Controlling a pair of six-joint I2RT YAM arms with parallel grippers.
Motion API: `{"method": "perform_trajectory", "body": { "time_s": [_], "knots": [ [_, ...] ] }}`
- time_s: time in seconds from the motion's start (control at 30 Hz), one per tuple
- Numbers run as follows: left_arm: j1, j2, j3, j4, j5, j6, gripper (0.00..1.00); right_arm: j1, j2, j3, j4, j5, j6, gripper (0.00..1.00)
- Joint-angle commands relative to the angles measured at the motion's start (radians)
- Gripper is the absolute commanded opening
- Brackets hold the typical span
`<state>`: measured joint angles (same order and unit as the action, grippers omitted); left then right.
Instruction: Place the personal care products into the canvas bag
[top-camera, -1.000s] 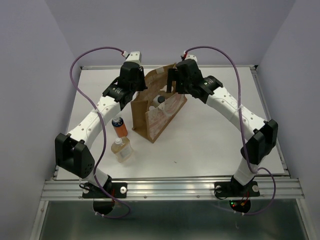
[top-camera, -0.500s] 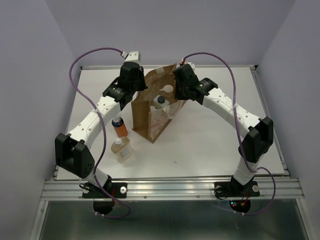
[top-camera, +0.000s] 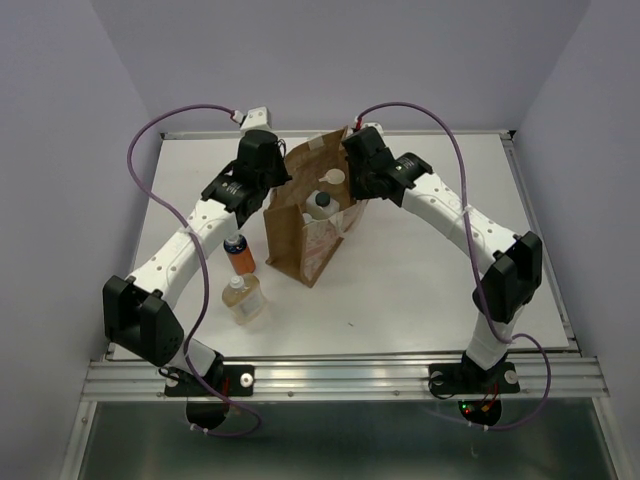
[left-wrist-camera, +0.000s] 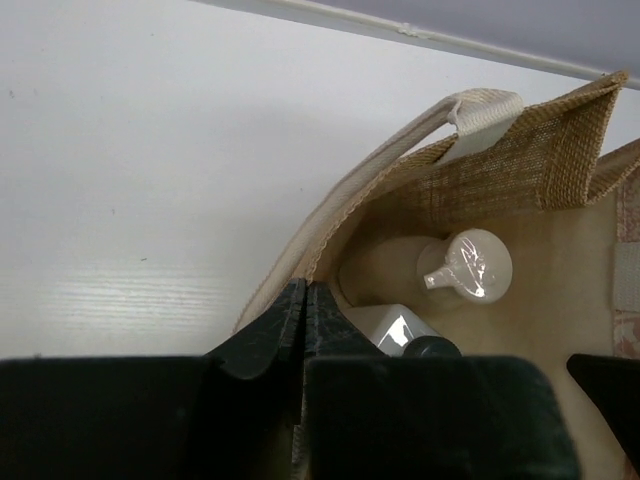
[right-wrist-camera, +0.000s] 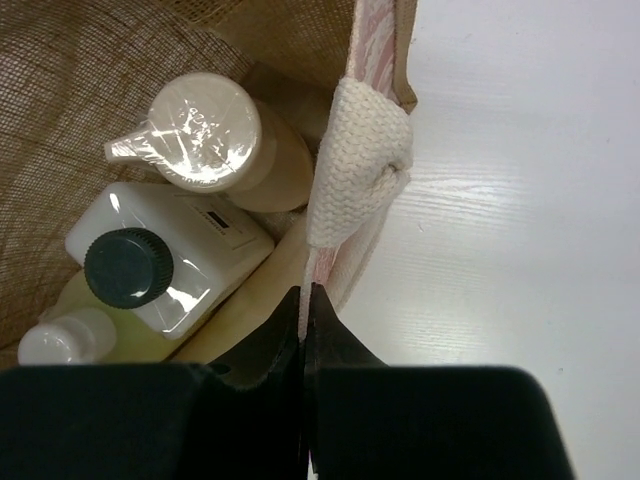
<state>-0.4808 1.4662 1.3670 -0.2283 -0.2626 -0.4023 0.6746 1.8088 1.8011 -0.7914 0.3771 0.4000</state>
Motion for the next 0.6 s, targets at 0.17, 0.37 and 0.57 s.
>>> {"method": "perform_trajectory", "body": {
  "time_s": [0.17,0.37,0.57],
  "knots": [
    [-0.004,-0.056,0.027,-0.045,-0.026,-0.009,0.44,-0.015,-0.072,-0.02,0.003,0.008,-0.049,0.01],
    [-0.005,-0.095,0.115,-0.184,-0.028,0.027,0.95,-0.015,-0.031,0.007,0.009,-0.063,-0.058,0.01],
    [-0.005,-0.256,0.127,-0.407,-0.104,-0.026,0.99,-0.015,-0.052,-0.002,0.02,-0.095,-0.069,0.01]
  ]
}}
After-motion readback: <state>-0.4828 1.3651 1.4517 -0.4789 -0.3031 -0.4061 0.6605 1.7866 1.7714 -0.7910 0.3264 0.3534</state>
